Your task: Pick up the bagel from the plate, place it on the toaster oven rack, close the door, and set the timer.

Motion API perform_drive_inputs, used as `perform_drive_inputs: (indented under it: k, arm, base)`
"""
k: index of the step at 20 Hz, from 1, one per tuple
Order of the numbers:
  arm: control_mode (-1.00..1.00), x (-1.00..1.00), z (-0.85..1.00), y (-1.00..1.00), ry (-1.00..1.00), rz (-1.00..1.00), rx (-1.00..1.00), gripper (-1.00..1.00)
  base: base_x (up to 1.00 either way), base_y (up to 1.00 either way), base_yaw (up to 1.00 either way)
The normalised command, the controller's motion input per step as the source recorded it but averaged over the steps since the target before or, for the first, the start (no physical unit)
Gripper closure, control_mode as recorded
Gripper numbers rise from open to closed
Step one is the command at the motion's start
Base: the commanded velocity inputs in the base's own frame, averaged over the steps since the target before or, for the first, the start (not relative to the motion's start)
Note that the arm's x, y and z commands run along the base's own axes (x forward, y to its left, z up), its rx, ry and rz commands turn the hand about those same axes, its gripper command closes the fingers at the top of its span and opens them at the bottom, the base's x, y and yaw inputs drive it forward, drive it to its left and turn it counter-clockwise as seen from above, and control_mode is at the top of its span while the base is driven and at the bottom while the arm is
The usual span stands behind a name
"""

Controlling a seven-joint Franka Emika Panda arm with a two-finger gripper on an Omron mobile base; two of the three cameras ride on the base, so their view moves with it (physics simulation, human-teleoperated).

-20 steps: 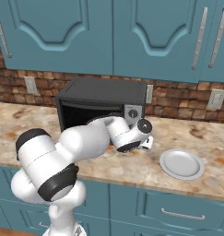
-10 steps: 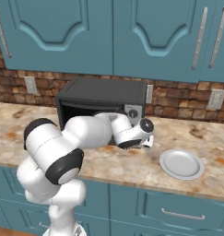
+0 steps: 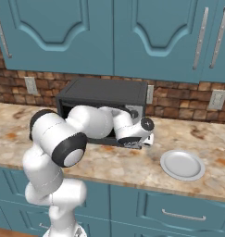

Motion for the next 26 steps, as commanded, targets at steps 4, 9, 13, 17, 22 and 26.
perform_drive_inputs:
  k: [4,9,13,17,22,26]
  arm:
    - [-1.0,0.23,-0.25,0.0,0.0,0.0,0.0,-1.0]
    - [-1.0,0.27,-0.25,-0.03,0.0,0.0,0.0,-1.0]
    - [-1.0,0.31,-0.15,-0.09,0.0,0.0,0.0,-1.0]
    - [-1.0,0.25,-0.13,-0.07,0.0,0.01,0.0,1.0]
    - [-1.0,0.15,-0.01,-0.42,-0.01,0.08,0.04,1.0]
    - [-1.0,0.07,0.0,-0.76,-0.03,0.15,0.12,1.0]
  base:
    - [0.0,0.0,0.0]
    - [0.0,0.0,0.0]
    - [0.0,0.0,0.0]
    - [0.0,0.0,0.0]
    - [0.0,0.0,0.0]
    - [0.0,0.0,0.0]
